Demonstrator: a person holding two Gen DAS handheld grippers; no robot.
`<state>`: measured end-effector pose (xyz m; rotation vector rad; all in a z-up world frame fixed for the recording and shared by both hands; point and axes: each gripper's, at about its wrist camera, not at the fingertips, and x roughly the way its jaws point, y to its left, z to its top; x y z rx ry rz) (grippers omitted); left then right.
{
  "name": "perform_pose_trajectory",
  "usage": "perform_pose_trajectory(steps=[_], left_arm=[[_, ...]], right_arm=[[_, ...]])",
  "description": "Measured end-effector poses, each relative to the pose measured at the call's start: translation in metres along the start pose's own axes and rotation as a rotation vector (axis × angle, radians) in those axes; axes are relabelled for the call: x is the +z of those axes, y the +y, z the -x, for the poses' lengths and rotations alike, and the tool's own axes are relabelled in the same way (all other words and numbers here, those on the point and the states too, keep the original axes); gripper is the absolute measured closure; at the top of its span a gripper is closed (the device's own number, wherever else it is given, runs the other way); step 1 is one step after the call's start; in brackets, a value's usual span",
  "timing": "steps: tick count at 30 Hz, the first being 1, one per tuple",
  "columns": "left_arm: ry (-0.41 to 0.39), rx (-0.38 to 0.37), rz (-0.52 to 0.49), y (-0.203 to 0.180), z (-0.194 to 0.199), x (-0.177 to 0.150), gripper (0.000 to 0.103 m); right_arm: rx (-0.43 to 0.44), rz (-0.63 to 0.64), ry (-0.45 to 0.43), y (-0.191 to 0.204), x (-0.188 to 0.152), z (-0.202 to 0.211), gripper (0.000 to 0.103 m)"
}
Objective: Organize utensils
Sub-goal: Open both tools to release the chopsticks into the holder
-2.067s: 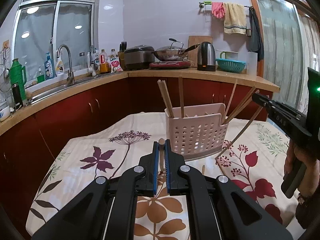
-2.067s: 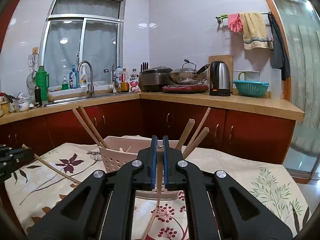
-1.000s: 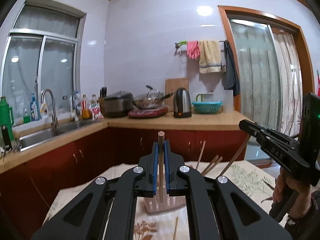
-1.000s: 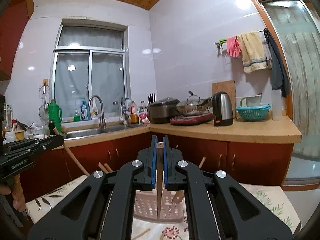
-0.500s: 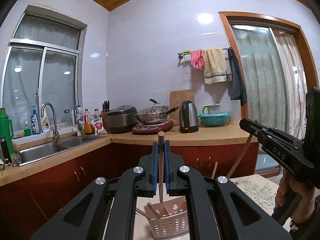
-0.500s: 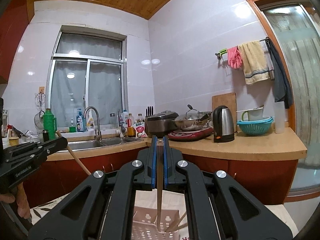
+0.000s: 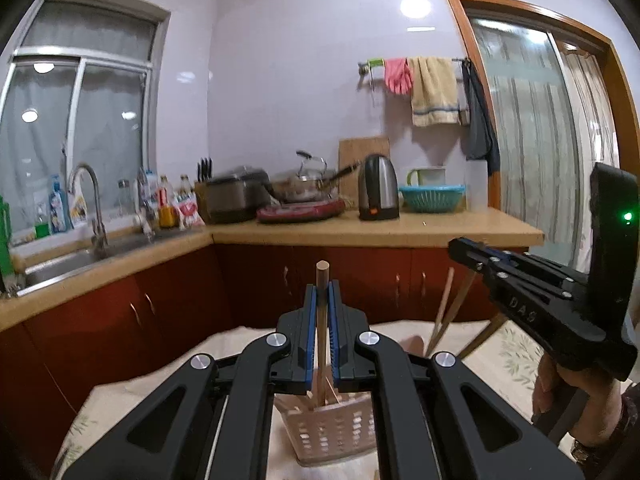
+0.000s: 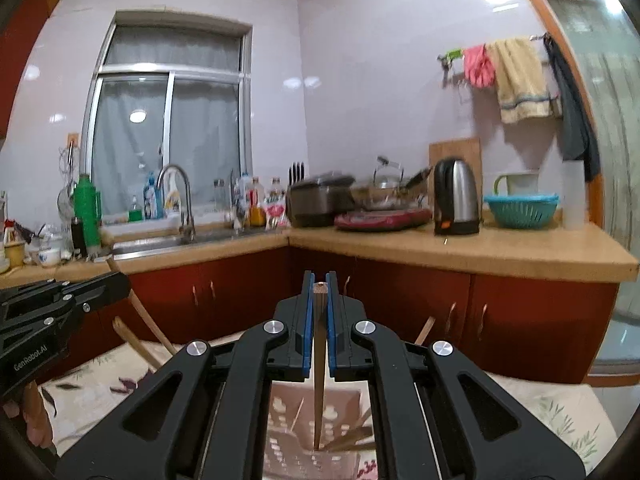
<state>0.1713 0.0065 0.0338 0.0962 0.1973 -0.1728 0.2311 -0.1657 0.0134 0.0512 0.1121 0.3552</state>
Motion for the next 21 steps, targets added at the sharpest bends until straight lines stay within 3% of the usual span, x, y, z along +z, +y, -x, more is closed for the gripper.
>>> perform_pose_trajectory(steps=[3,5,7,10,17,21], left_arm=[[0.029,-0.007,0.004,-0.001,-0.002,-0.006,0.093],[0.033,-0.008,0.007,-0.002,0.003,-0.007,0.079],[0.022,-0.004,0.014,-0.001,0.014,-0.008,0.060],[0.016,-0.004,0.028,-0.002,0.030,-0.010,0.051],[0.062,0.036,0.039,-0.005,0.071,-0.037,0.045],[0.109,0.056,0.044,-0.007,0.091,-0.063,0.042]], right_arm=[[0.004,-0.016,0.025,0.000,-0.007,0.001,0.088],[-0.001,-0.024,0.019,0.000,-0.006,0.009,0.077],[-0.011,-0.021,0.018,0.002,-0.005,0.021,0.076],[-0.022,-0.025,0.020,0.004,-0.005,0.040,0.074],[-0.048,-0.032,0.071,0.018,-0.035,0.099,0.074],[-0.077,-0.018,0.108,0.033,-0.073,0.134,0.074]])
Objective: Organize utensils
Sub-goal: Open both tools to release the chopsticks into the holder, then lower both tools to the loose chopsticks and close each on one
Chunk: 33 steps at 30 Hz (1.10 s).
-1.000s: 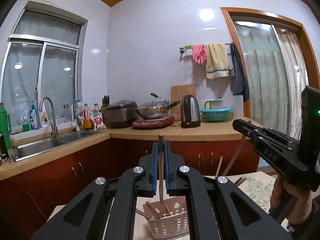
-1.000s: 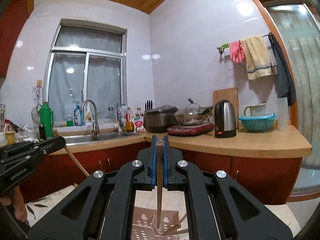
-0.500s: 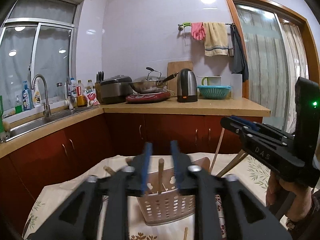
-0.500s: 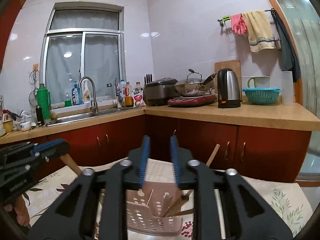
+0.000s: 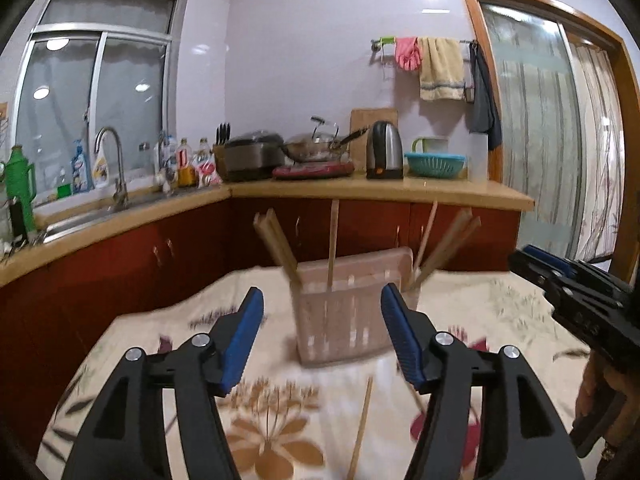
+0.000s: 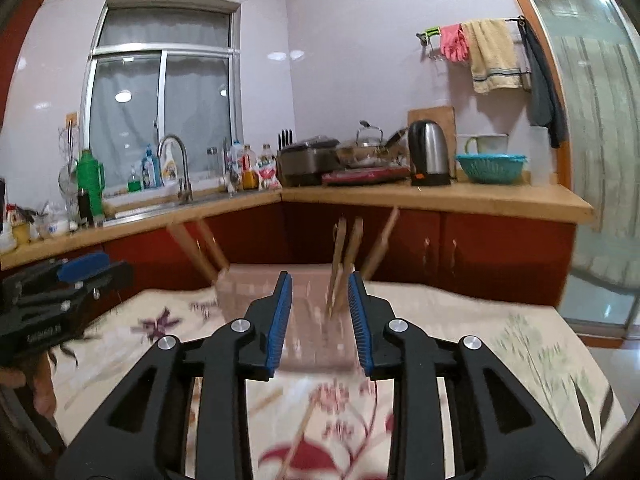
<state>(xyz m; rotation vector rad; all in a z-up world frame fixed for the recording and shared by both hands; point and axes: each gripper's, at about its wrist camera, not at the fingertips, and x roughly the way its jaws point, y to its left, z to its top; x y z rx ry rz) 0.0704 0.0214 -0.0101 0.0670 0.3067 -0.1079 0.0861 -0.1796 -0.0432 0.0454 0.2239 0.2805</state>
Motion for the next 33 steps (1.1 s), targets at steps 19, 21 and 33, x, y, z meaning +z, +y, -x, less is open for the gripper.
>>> perform_pose_trajectory(steps=[19,21,33], left_arm=[[0.249,0.054,0.076,0.012,0.034,-0.120,0.041],[0.276,0.049,0.089,0.011,0.032,-0.126,0.041],[0.351,0.016,0.055,-0.006,0.016,-0.147,0.041]], right_arm=[[0.060,-0.019,0.353,0.044,-0.154,0.011,0.074],[0.053,-0.006,0.376,0.045,-0.160,0.009,0.075],[-0.049,-0.034,0.379,0.006,-0.157,0.015,0.097]])
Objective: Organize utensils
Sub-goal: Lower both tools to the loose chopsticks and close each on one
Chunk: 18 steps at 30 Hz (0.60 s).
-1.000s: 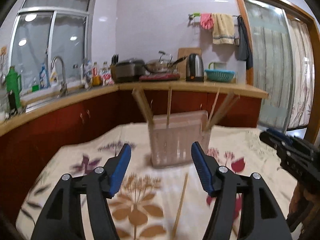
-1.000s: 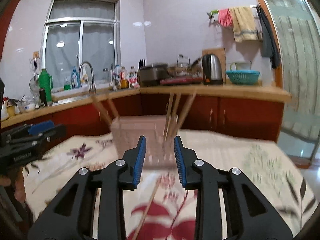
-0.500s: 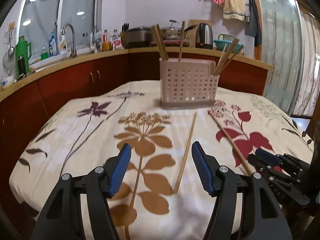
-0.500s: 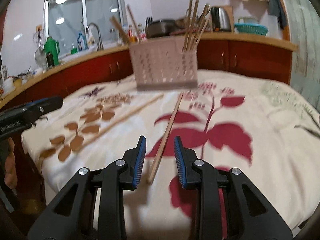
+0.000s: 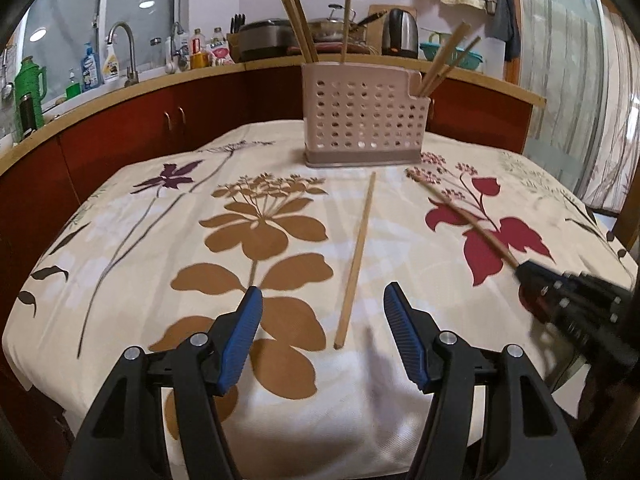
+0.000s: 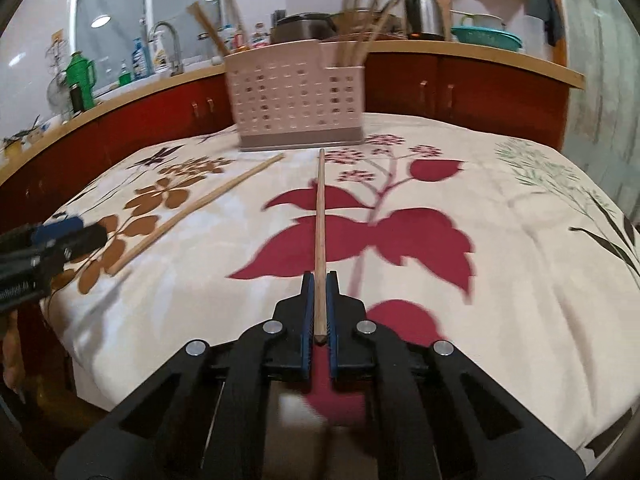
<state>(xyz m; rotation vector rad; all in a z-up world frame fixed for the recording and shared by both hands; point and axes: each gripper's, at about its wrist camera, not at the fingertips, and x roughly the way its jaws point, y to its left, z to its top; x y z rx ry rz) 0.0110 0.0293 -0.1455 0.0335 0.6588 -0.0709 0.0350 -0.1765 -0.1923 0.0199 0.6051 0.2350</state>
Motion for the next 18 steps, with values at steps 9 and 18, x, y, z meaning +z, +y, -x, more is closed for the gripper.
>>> perform_pose_trajectory(steps=[9,18], left_arm=[[0.054,-0.023,-0.031,-0.010,-0.018,-0.006,0.063],[0.062,-0.027,-0.058,-0.014,-0.024,-0.009,0.093]], right_arm=[[-0.027,-0.029,-0.010,-0.025,-0.002,0.004,0.096],[-0.018,-0.038,-0.013,-0.027,-0.002,0.004,0.096]])
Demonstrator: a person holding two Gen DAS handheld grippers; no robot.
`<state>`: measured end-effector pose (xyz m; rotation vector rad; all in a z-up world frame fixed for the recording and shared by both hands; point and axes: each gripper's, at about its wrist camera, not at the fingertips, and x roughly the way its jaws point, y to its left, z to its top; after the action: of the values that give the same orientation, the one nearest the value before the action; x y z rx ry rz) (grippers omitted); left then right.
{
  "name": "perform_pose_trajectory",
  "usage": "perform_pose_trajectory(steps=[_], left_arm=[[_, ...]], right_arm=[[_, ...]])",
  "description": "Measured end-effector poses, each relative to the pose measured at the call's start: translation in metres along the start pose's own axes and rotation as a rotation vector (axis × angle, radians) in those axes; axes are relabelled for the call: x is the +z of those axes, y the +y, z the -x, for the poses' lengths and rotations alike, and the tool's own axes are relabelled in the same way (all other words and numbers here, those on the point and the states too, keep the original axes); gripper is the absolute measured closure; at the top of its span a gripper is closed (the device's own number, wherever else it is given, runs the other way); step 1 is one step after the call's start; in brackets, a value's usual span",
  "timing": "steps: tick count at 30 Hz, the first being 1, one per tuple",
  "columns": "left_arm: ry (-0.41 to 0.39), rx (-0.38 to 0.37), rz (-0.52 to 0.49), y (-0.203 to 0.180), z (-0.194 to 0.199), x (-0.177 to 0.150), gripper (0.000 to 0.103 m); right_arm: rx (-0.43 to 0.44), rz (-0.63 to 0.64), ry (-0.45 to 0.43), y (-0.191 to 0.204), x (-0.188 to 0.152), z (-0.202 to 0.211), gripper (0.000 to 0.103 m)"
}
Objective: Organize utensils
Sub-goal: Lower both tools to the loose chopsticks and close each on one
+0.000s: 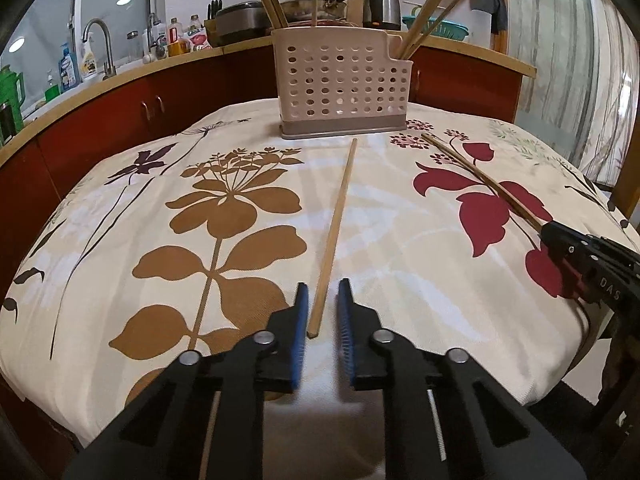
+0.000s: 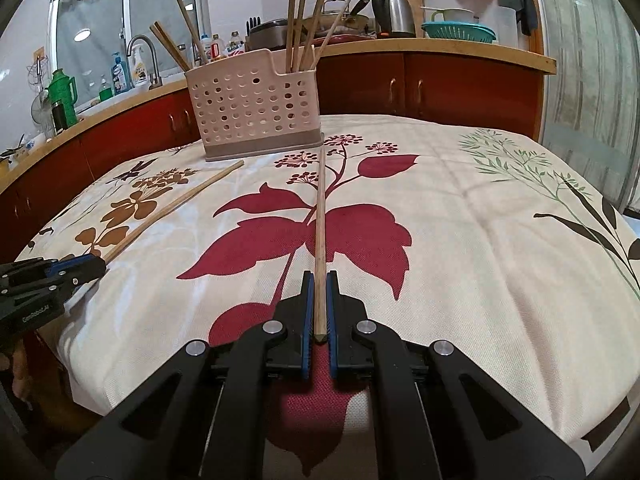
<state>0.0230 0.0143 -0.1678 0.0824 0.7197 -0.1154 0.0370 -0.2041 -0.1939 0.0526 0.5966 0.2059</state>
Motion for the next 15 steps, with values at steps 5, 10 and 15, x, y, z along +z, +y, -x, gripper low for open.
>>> perform_pose_trajectory(steps=[5,10,15], left_arm=[[-0.006,-0.002,-0.002,-0.0001,0.0006,-0.0009,0.096],[-0.010,-0.001,-0.002,-0.0004,0.0014,-0.0014,0.097],[-0.018,-0.001,-0.004,0.0002,0.0036,-0.0006,0.097]], right_arm=[[0.005,-0.002,-0.003,0.0001,-0.0010,0.0013,0.095],[0.009,0.001,-0.003,0.0006,-0.0023,0.0030,0.094],[0.000,0.021,-0.002,0.0036,-0.0041,0.0048,0.094]])
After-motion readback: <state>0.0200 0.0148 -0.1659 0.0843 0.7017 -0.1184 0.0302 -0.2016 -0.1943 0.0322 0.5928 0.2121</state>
